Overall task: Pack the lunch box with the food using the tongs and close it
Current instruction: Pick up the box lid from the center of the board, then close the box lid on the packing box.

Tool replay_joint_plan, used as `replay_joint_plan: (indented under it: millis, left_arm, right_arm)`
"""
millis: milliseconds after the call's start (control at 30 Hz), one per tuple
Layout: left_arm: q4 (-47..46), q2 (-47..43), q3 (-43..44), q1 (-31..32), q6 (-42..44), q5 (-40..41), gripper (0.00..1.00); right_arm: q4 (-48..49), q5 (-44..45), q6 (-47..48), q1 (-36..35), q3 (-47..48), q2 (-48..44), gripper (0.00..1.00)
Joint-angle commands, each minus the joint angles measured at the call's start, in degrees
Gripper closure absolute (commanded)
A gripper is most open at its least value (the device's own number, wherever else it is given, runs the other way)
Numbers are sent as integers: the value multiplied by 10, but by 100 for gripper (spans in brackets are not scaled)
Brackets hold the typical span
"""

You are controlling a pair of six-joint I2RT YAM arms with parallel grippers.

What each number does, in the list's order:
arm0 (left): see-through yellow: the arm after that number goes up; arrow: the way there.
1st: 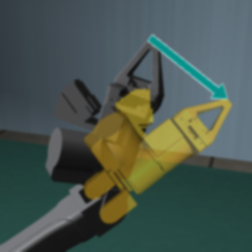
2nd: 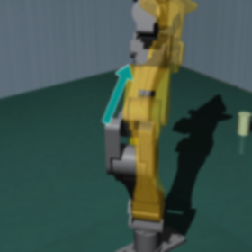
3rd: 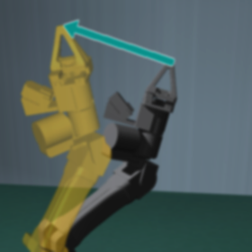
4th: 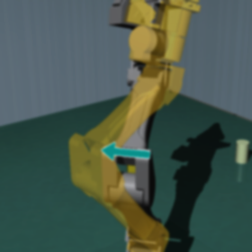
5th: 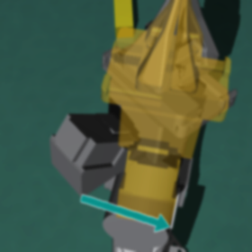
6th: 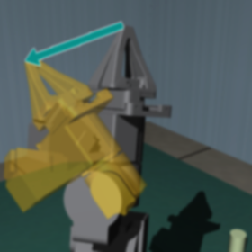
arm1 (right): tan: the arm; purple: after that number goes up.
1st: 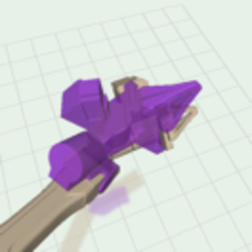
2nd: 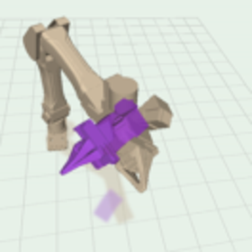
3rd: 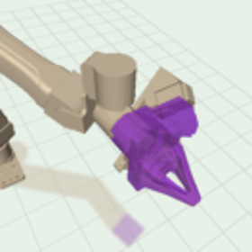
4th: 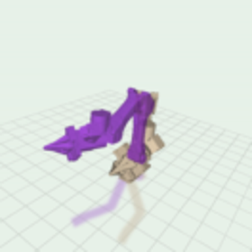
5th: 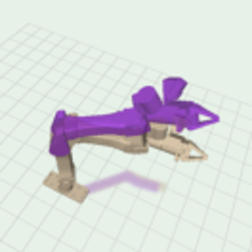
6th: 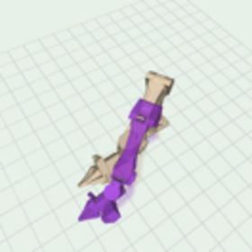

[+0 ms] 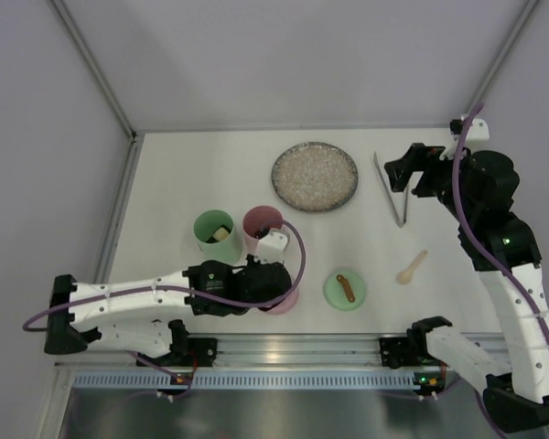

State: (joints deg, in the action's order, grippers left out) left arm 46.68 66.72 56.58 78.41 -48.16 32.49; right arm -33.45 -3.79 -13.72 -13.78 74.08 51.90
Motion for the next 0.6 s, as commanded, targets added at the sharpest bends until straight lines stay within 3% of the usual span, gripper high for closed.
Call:
replay_joint_plan:
  millis: [0, 200, 333, 567]
  left_arm:
    - [-4, -26, 60, 0, 79, -9, 100]
    - [44, 6, 177, -29, 111, 103, 100]
    - [35, 45, 244, -187, 162, 69, 100]
    - [15, 110, 316, -287, 220, 21, 100]
  right_arm:
    - [-8, 56, 5, -9, 34, 0, 12]
    - [-12, 60, -3, -8, 48, 5, 11]
    - [-7, 59, -11, -9, 46, 3, 11]
    - [-9, 57, -9, -9, 43, 2, 11]
